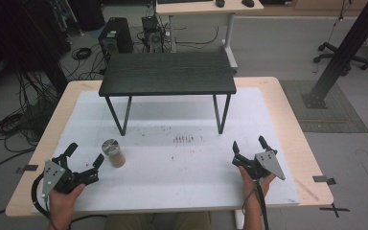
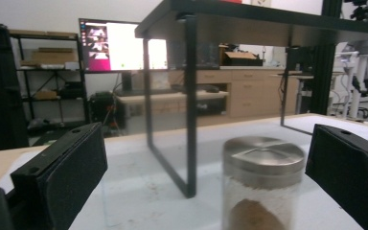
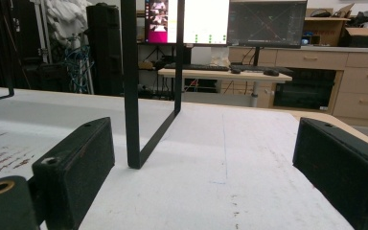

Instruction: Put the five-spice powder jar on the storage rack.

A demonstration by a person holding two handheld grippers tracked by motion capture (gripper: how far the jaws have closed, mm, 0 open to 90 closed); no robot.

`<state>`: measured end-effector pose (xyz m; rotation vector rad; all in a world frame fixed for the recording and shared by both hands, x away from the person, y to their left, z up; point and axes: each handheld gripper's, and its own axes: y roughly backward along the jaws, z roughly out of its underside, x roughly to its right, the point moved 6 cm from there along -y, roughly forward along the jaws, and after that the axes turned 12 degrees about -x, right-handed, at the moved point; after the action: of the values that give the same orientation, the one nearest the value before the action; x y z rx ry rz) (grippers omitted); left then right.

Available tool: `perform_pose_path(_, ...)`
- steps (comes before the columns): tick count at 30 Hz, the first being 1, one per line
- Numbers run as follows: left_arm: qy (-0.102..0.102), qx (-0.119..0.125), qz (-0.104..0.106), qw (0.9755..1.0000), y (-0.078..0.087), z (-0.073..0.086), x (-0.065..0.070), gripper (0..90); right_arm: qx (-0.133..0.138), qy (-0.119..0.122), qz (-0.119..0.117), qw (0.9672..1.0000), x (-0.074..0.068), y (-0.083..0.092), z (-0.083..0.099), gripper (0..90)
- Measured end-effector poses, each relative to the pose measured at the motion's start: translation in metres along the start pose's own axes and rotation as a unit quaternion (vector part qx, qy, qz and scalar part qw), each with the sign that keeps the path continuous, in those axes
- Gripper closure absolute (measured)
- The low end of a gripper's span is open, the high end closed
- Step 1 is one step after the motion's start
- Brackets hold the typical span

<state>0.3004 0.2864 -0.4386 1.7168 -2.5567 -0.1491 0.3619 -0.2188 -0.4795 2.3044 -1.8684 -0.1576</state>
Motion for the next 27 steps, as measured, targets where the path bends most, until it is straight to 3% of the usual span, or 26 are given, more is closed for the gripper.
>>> perform_pose_path(9, -0.002, -0.005, 0.010, 0.9999, -0.009, 0.002, 0.014, 0.9, 0.000, 0.000, 0.000, 1.0000, 0.000, 0.000, 0.000, 7.3)
perform_pose_path(27, 0.003, -0.023, -0.002, 0.9997, -0.030, 0.014, 0.026, 1.6, 0.003, 0.001, -0.001, 1.0000, 0.000, 0.000, 0.000, 7.3)
